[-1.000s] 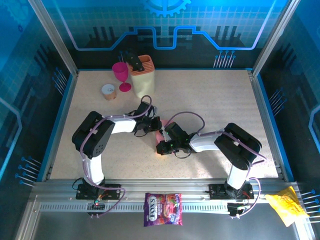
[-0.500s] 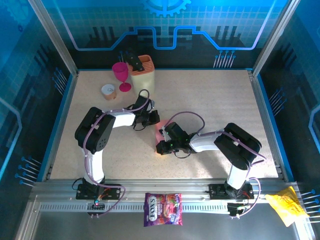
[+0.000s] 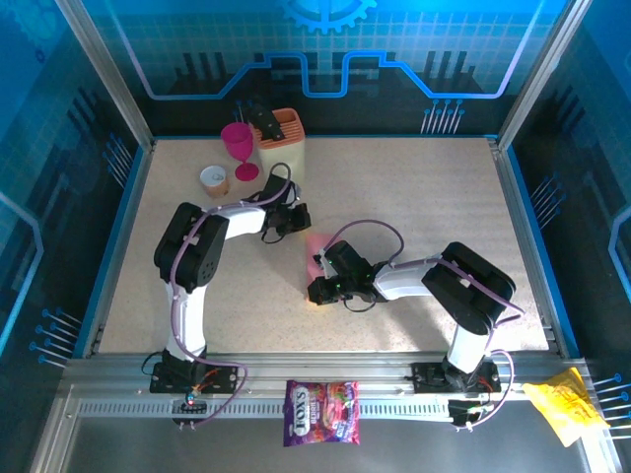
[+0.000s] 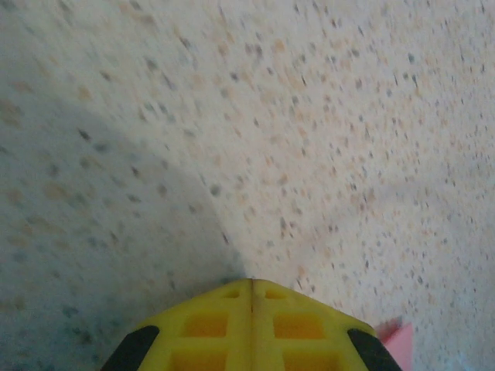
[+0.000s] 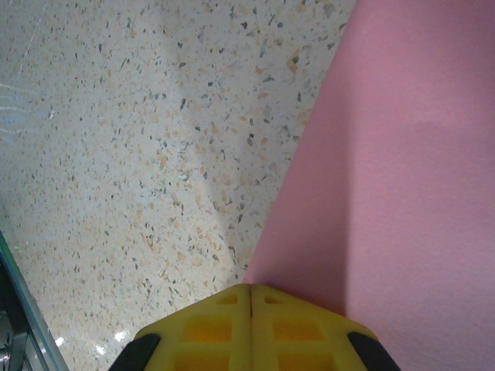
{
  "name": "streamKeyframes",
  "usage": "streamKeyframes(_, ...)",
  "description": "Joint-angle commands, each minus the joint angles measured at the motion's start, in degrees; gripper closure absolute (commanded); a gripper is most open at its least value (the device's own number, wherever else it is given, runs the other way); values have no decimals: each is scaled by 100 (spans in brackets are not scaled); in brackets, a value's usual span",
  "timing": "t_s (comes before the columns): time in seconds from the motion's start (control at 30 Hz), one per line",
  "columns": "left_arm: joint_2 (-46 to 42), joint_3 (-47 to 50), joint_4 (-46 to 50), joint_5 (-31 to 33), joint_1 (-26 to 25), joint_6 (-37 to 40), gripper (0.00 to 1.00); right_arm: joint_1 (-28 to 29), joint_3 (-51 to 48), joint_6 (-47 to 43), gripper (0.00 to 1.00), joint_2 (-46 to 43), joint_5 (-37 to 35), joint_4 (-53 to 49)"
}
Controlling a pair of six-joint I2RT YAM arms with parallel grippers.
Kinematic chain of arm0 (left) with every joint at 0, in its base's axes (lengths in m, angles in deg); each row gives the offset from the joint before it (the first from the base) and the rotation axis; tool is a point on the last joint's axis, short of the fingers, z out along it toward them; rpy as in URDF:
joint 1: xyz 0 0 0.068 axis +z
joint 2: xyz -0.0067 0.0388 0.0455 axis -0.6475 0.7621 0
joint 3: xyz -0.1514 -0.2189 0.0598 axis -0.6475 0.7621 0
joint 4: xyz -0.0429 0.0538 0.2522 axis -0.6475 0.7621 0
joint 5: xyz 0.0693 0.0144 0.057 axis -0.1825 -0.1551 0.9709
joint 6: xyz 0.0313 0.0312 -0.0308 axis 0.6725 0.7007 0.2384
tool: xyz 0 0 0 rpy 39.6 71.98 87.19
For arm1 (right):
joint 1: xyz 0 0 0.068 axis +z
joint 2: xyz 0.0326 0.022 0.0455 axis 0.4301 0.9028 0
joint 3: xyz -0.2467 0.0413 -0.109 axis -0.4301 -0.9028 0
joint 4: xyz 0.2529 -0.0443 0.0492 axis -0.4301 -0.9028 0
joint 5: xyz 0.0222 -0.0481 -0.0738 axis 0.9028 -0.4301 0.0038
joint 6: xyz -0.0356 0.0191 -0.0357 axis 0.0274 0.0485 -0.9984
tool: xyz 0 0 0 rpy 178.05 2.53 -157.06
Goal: Fold a paper plane with a square sheet of paper (pick it up from the middle)
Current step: First fold in half a square sheet of paper at the center of the table.
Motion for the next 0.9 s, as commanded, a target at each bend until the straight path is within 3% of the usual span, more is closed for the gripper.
streamKeyframes(0.0,213,-342,245,793,350,255,100,180,-516,-66,100,605,-268,-1727)
streamKeyframes(0.2,-416,-286,543,523,287,310,100,169,-52,-127,100,389,-142,-1911)
streamKeyframes(0.5,-1728,801,705,210,-126,272,98,37,1071,-310,100,-727,-96,-2584)
streamKeyframes(0.7,-2305,1310,528,143,-321,-74,95,-540,1188,-383,100,-1661,-235,-2973)
streamKeyframes(0.87,-2411,1400,588,135,-638,-15,91,-1005,720,-304,100,-2335,-562,-2903)
